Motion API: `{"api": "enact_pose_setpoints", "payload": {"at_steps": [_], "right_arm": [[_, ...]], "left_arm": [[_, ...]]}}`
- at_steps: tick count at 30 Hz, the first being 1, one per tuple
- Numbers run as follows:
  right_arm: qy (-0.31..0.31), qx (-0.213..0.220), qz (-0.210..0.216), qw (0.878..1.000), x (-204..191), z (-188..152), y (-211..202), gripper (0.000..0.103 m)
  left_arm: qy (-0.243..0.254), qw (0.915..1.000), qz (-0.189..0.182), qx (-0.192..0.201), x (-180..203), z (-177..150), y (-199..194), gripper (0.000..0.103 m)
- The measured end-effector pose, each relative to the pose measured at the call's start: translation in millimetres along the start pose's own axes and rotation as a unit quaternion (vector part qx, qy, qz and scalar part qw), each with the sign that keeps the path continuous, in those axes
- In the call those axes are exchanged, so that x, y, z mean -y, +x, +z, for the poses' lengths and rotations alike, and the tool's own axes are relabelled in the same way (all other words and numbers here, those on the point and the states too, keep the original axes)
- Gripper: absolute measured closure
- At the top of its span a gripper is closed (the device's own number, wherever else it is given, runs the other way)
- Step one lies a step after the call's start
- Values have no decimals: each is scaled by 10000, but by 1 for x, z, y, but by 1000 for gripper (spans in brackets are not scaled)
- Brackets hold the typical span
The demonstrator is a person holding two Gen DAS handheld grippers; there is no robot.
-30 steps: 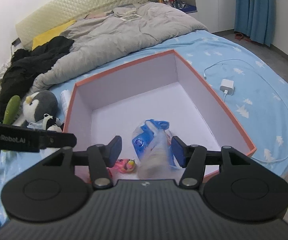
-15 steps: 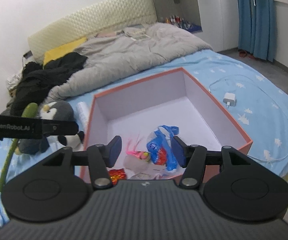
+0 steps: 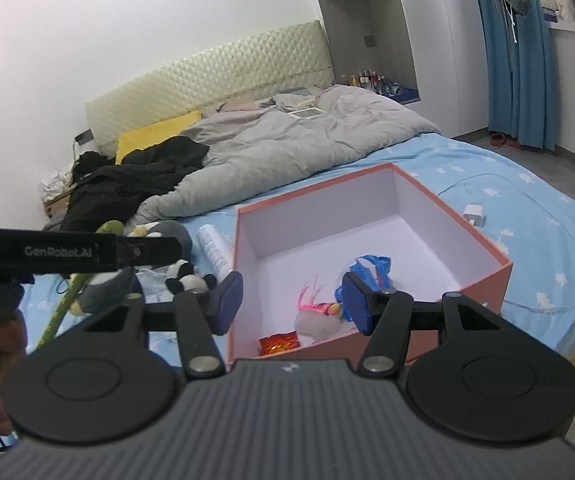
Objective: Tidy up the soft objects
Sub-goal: 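Move both open tools back toward the panda plush and face mask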
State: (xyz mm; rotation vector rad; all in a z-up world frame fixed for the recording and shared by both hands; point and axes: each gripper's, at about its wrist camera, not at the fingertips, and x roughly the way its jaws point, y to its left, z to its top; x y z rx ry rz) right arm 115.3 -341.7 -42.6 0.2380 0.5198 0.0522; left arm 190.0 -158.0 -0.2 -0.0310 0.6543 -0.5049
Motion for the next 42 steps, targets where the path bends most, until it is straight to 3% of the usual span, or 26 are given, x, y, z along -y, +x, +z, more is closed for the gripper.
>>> {"api": "enact_pose_setpoints", "payload": {"at_steps": [12,29,34,42], "right_arm": [[-157,-217,163,9995,-26,-29,-26,45],[-643,-583,698,9938,-101,-62,-7,45],[-866,-669,718,9914,-122,-66,8,45],[-1096,-981,725,9865,-141,-64,64,45]], "left_arm": [[-408,9991,112,60,-14,-42,-52,51],[-1272,9890,754,93,-104,-103,-94,51],[-1602,9832,872,67,-133,-117,-85,51],[-2167,9721,895,-92,-192,-136,-28,51]]}}
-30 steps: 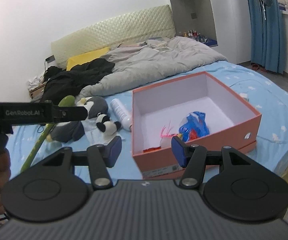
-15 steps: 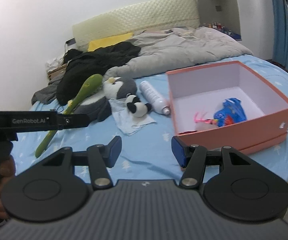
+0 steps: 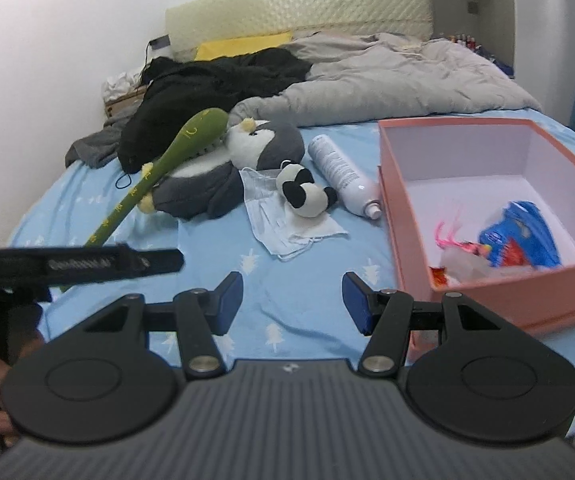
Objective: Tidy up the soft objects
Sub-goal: 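Move both open tools back toward the panda plush and face mask, then grasp the face mask edge with the left tool while the right tool grasps the panda plush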
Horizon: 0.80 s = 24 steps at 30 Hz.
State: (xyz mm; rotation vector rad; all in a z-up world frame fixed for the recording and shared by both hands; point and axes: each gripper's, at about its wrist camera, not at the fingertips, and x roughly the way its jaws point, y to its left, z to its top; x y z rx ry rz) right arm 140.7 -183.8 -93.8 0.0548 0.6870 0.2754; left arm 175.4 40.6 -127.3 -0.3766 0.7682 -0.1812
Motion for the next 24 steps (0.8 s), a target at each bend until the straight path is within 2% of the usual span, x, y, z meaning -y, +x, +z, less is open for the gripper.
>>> {"api": "enact_pose_setpoints", "payload": {"at_steps": [6,16,24], "right_arm": [[-158,-95,-12,9998,-4,20,51,45],[-584,-303,-246,9975,-4,39,137,45],[-225,-333,-233,9989,8,57,186,45]], "left_arm": [[-451,9988,-104,-145,-34,10,57,52],[-751,9968,-161,-227,-63,44,141,52],[-926,9950,-188,-333,-81,58,200,52]]}}
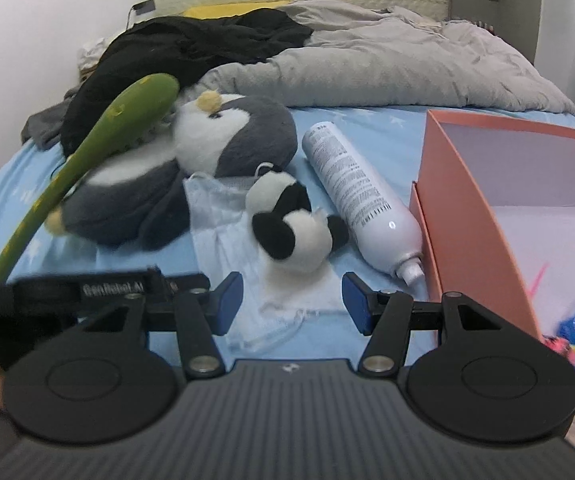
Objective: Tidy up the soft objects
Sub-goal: 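Grasp the face mask edge with the left tool while the right tool grasps the panda plush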
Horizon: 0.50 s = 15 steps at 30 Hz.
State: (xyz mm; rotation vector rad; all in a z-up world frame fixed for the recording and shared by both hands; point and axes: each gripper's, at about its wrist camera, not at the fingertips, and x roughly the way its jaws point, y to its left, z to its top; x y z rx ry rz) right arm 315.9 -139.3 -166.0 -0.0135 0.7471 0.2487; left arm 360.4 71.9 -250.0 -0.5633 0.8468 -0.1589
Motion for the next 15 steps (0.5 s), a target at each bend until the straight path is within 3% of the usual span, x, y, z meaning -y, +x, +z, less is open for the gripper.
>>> {"api": "enact_pose_setpoints", "payload": {"at_steps": [6,8,15], "right_arm": [[13,-6,-3,10000,-1,15,37,45],[9,-20,-48,10000,-1,17,48,45],[-37,-84,-118,9999,-1,22,74,45]], "left_arm": [[168,9997,-198,46,6,8,22,55],[147,9996,-258,-23,7,9,29,66],[-19,9989,-454,-140,4,10,48,92]]}}
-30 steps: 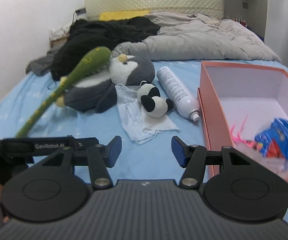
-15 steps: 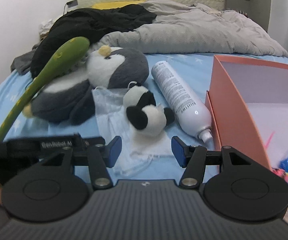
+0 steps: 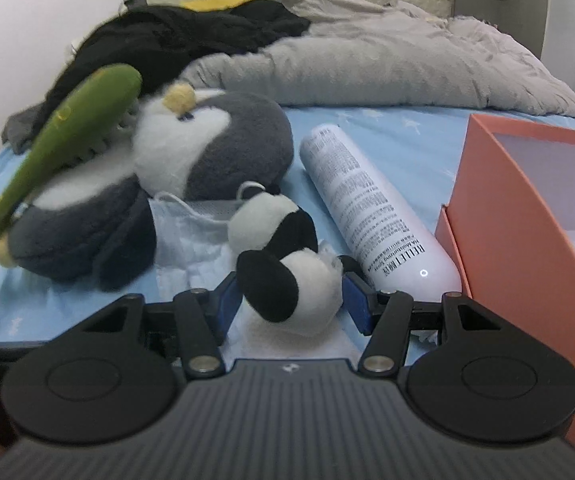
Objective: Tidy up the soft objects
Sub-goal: 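Grasp the face mask edge with the left tool while the right tool grasps the panda plush, then lift the face mask and panda plush toward the pink box with both tools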
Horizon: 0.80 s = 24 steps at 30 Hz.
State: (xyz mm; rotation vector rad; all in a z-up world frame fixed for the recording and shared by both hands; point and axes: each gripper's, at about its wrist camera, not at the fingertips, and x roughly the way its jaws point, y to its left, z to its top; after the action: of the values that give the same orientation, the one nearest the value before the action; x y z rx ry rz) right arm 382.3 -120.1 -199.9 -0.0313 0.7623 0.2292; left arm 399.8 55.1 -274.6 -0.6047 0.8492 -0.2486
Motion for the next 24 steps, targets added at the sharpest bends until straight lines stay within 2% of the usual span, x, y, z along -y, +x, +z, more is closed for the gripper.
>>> {"api": "enact_pose_setpoints", "payload": {"at_steps": [4,10,16,24], "right_arm": [[170,-25,32,9998,4,1,10,44],[163,53,45,9998,6,4,6,53],[168,129,55,9998,4,4,-18,54],[198,209,26,9996,0,-5,-61,54]], "left_arm": [[-210,9997,-89,39,-5,0,2,97],[-115,9997,-142,163,4,4,-10,100],[-96,9996,-39,265,16,9,-35,100],[65,9992,147,354,32,0,-80,101]]}}
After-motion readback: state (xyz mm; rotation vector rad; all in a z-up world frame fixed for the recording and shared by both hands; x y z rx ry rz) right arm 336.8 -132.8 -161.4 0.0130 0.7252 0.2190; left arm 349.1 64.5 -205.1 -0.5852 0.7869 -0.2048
